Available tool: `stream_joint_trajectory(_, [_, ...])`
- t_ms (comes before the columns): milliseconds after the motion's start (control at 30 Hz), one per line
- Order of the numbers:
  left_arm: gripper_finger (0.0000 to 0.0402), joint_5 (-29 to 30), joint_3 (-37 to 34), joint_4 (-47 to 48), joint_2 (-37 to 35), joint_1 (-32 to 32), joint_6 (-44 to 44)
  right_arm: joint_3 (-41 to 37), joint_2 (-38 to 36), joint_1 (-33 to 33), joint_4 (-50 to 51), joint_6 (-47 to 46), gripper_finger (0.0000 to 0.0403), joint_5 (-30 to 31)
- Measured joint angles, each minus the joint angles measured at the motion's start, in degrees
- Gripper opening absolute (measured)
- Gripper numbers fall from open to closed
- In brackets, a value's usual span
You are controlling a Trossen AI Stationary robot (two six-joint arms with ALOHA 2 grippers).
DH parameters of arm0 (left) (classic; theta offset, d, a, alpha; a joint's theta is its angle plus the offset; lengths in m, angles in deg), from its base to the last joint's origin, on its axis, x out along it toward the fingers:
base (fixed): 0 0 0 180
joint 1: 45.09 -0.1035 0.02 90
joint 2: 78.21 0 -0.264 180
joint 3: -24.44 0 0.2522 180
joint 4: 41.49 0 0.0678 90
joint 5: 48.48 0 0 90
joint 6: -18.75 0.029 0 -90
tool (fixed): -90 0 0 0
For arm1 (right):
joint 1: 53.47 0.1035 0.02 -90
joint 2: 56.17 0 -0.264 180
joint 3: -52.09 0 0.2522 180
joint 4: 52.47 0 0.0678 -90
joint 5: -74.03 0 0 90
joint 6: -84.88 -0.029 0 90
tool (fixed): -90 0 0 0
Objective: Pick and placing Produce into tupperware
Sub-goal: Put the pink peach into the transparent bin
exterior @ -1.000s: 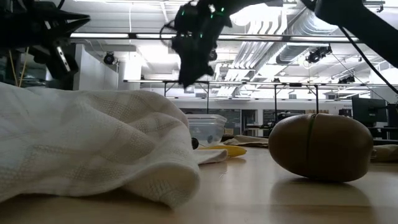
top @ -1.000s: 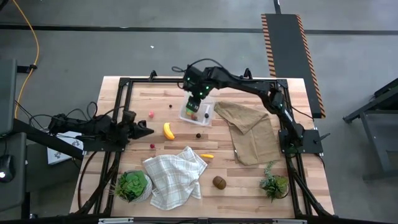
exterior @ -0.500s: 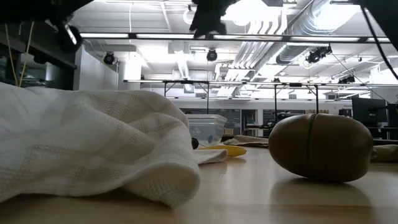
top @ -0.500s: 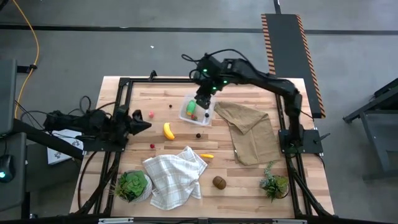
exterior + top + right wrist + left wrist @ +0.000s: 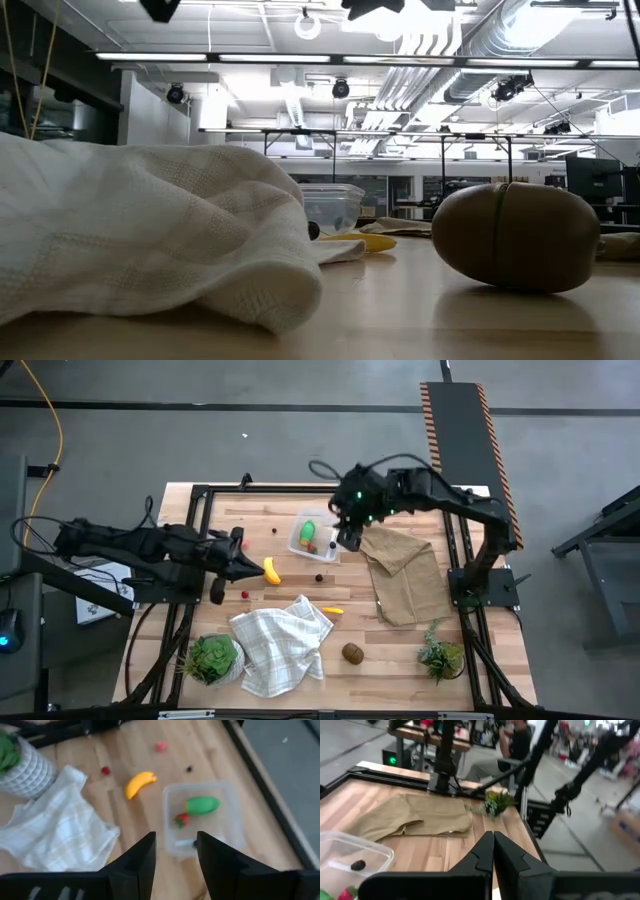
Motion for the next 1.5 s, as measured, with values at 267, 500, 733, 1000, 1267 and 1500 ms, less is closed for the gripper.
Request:
stream_joint_trajectory(267, [0.0001, -3.7, 5.3, 2.4, 8.2, 0.0, 0.5, -29.2, -13.1, 7.1, -20.1, -14.4, 0.0133, -1.9])
stream_joint_trajectory(500, [0.0001, 2.9, 5.4, 3.1, 11.0, -0.1, -5.5, -46.8, -23.7, 14.2, -31.0, -29.1, 0.0133, -4.2])
stream_joint_trajectory(733, [0.0001, 3.9, 5.4, 16.8, 10.9, -7.5, -30.6, -52.3, -27.7, 18.8, -32.0, -32.1, 0.0133, -1.1])
stream_joint_trajectory(1000, [0.0001, -5.3, 5.4, 24.9, 10.9, -16.0, -39.8, -52.3, -27.7, 19.9, -31.7, -27.1, 0.0133, 3.4])
stream_joint_trajectory(1267, [0.0001, -4.6, 5.4, 43.6, 13.4, -22.7, -40.1, -52.3, -27.7, 17.3, -31.4, -22.3, 0.0133, 7.6])
stream_joint_trajectory(1500, [0.0001, 4.7, 5.4, 45.0, 18.1, -23.7, -36.7, -52.3, -27.7, 12.2, -31.5, -21.1, 0.0133, 7.9])
